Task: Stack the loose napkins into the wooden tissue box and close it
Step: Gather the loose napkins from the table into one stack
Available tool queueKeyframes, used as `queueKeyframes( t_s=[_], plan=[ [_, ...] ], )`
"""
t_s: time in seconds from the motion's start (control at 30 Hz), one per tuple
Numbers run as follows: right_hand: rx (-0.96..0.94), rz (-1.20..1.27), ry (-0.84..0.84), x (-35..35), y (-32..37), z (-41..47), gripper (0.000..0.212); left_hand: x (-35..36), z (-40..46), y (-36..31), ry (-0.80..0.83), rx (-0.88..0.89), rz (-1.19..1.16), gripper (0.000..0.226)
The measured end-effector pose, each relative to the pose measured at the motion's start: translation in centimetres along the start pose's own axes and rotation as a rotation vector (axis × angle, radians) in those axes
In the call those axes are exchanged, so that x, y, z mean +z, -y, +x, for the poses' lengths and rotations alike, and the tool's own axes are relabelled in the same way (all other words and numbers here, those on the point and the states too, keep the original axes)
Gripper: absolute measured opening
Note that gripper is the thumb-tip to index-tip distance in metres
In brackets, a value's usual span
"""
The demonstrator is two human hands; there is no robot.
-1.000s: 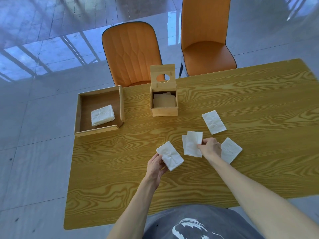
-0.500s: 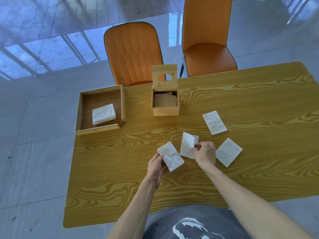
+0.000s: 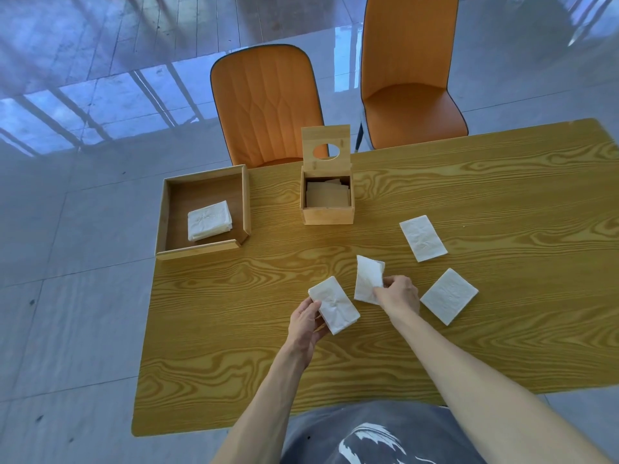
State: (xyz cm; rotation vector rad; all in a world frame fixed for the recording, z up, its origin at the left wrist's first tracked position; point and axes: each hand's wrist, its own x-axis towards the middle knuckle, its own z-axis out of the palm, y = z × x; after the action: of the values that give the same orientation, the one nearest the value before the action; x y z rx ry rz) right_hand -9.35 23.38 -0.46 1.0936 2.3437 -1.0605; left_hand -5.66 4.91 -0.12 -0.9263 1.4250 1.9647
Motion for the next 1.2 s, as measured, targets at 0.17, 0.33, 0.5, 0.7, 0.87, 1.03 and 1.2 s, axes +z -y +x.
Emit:
queueKeyframes(
  t_s=[0.17, 0.33, 0.5, 0.7, 0.87, 1.03, 1.2],
  plan=[
    [-0.161, 0.251, 0.071, -0.8, -0.6, 0.1, 0.020, -0.2, 0.2, 0.0, -0.010, -0.006, -0.007, 0.023],
    [-0.179, 0.576, 0.323, -1.7, -0.2, -1.1, 0.029, -0.1, 0.6, 0.1, -0.033, -0.009, 0.009, 0.028],
    [-0.202, 0.472, 0.531, -0.2, -0.5, -2.2, 0.035, 0.0, 0.6, 0.1, -0.025, 0.006, 0.001, 0.031],
    [-0.258, 0.297, 0.606, 1.6, -1.6, -2.1, 0.043, -0.3, 0.3, 0.1, 0.000, -0.002, 0.014, 0.034],
    [-0.308, 0.184, 0.584, 1.7, -1.8, -1.8, 0.042, -0.2, 0.5, 0.0, -0.006, 0.000, -0.003, 0.032],
    [-0.388, 0.022, 0.440, 2.1, -1.9, -1.8, 0.042, 0.3, 0.6, 0.5, 0.003, 0.013, 0.020, 0.028],
    [-0.416, -0.160, 0.136, 0.9, -2.7, -1.7, 0.048, 1.3, 1.2, 0.9, -0.032, 0.027, 0.035, 0.029]
  ],
)
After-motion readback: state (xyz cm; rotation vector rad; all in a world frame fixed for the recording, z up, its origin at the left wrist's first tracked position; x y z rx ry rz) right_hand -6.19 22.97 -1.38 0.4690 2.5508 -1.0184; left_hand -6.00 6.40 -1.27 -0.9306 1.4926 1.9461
